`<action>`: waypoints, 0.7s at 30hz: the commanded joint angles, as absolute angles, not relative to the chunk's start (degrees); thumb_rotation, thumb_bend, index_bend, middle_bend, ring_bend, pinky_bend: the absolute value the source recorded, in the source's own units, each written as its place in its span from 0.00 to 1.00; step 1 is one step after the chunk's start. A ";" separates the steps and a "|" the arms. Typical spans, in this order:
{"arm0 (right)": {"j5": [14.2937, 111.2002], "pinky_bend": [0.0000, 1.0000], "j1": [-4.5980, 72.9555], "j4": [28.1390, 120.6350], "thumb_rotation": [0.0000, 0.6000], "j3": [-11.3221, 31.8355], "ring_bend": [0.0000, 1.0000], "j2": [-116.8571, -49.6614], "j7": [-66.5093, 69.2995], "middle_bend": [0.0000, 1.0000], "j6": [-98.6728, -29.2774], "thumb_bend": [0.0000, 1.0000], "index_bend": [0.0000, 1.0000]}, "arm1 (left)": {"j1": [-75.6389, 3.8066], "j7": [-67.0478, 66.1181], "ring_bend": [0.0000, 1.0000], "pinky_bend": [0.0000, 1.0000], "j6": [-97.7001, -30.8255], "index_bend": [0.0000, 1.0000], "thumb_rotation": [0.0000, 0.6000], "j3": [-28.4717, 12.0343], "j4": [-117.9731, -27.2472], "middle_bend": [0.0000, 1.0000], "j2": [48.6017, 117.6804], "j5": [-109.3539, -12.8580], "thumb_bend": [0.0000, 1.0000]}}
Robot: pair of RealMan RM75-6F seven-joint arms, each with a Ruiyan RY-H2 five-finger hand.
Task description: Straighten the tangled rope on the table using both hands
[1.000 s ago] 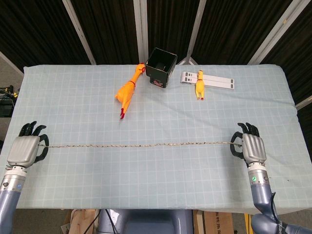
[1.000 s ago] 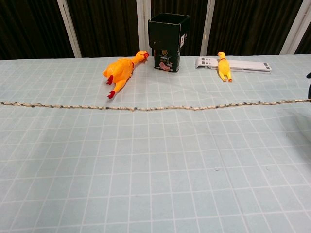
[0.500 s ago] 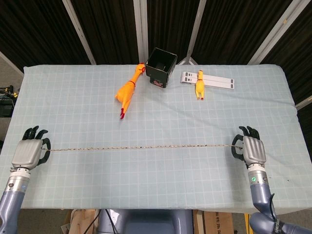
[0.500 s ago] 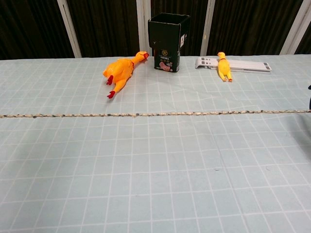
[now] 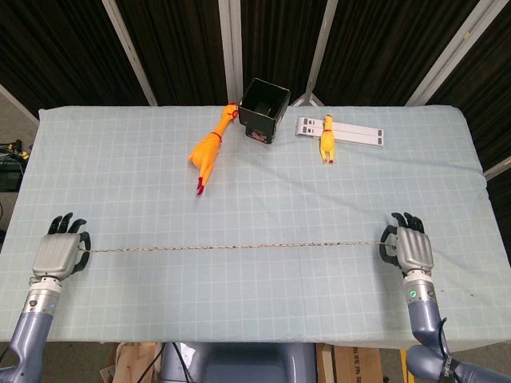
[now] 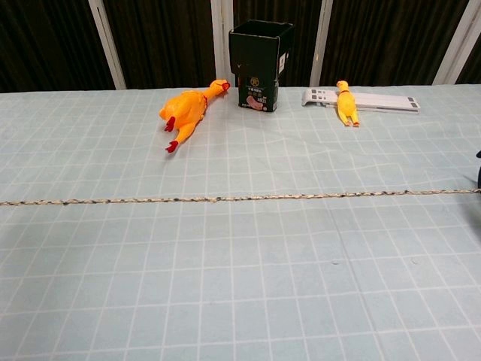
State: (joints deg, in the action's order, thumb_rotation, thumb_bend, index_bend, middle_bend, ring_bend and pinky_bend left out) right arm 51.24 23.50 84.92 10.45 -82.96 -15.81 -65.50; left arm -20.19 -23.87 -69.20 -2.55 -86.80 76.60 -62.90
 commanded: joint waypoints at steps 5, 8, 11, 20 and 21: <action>51.44 0.00 23.51 81.94 1.00 10.08 0.00 -84.73 -15.79 0.17 -64.38 0.47 0.64 | -20.38 -25.33 0.00 0.00 -68.28 0.62 1.00 -2.56 -84.31 0.17 79.07 -62.30 0.58; 51.68 0.00 23.50 81.14 1.00 10.11 0.00 -85.07 -15.61 0.17 -64.09 0.47 0.63 | -20.35 -25.45 0.00 0.00 -68.17 0.62 1.00 -2.68 -83.65 0.17 79.59 -62.27 0.58; 51.87 0.00 23.45 80.81 1.00 10.20 0.00 -85.14 -15.40 0.17 -63.90 0.47 0.59 | -20.33 -25.44 0.00 0.00 -68.20 0.61 1.00 -2.76 -83.37 0.16 79.71 -62.48 0.57; 52.00 0.00 23.23 81.61 1.00 9.80 0.00 -84.38 -16.32 0.14 -62.99 0.47 0.36 | -20.02 -26.73 0.00 0.00 -67.90 0.46 1.00 -2.68 -84.09 0.12 79.18 -62.04 0.47; 51.96 0.00 23.21 81.82 1.00 9.75 0.00 -84.22 -16.52 0.12 -62.91 0.47 0.33 | -19.99 -26.86 0.00 0.00 -67.87 0.44 1.00 -2.71 -84.25 0.11 79.08 -61.91 0.46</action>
State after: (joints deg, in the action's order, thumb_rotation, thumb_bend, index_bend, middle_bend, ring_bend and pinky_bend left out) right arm 52.00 23.24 81.69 9.81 -84.34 -16.39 -62.99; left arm -20.03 -26.80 -67.90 -2.69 -84.18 79.15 -61.98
